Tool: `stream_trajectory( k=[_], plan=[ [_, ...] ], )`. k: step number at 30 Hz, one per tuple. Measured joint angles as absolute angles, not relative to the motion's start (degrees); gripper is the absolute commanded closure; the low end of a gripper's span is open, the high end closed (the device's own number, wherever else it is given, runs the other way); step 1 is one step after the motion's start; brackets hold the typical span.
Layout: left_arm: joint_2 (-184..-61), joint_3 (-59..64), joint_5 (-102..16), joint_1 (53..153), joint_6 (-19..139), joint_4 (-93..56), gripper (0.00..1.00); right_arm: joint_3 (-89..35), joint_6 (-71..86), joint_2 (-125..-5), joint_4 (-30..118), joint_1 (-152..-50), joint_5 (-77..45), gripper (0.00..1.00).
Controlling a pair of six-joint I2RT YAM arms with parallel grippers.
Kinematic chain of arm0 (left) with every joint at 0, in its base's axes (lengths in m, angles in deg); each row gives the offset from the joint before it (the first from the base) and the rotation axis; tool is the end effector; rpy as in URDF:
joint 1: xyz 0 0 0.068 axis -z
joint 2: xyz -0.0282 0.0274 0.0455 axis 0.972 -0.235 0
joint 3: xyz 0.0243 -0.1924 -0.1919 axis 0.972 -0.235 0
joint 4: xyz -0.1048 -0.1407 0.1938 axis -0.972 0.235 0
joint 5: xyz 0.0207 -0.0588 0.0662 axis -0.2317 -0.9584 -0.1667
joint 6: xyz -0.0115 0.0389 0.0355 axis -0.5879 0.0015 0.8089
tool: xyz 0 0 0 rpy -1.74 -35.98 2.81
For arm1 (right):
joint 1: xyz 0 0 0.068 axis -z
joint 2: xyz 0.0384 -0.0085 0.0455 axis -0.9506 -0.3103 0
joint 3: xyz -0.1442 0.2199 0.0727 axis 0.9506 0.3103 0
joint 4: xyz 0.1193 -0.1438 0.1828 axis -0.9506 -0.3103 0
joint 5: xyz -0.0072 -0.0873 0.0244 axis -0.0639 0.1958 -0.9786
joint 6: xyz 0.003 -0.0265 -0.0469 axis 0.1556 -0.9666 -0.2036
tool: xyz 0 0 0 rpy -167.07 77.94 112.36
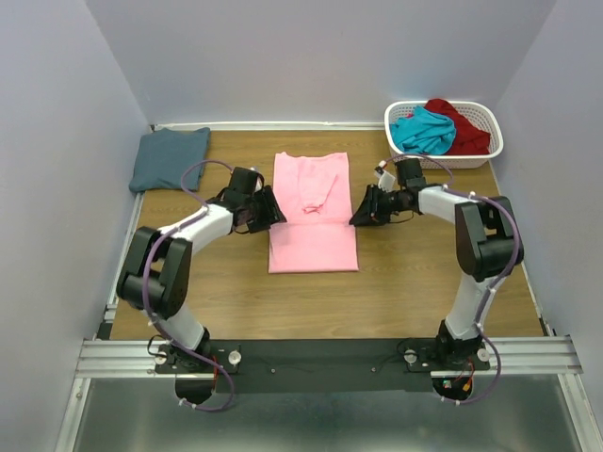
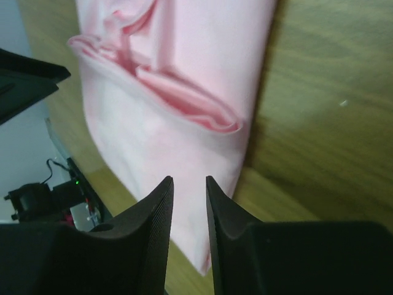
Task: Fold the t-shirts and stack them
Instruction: Fold the tshirt
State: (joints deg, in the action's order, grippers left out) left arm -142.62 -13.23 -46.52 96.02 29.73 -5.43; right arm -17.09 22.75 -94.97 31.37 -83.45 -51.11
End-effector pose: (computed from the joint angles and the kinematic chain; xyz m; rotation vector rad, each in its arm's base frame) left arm 0.3205 -0.1219 0.1809 -0.3939 2.5380 -0.6891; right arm 0.3697 0.0998 0.1431 -0.0500 2.6022 1.1707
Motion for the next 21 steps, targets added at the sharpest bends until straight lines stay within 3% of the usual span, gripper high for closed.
stream_trajectory(
  k=[3, 8, 13, 21],
  plan=[
    [-135.39, -15.09, -45.27, 96.31, 29.99, -3.97, 0.37, -13.16, 22.75, -89.55, 31.87, -83.78, -53.82, 0.62],
    [-127.30, -20.14, -45.73, 97.99, 31.41, -3.29, 0.49, -5.93, 22.51, -85.02, 32.66, -86.38, -58.13, 0.63],
    [-128.39, -26.76, -48.29, 99.37, 32.92, -3.07, 0.58, 0.89, 21.68, -86.51, 32.02, -88.43, -59.53, 0.64],
    [-132.81, -29.08, -51.11, 99.13, 33.69, -4.12, 0.60, 3.01, 22.79, -87.93, 32.61, -87.25, -59.90, 0.65]
  ],
)
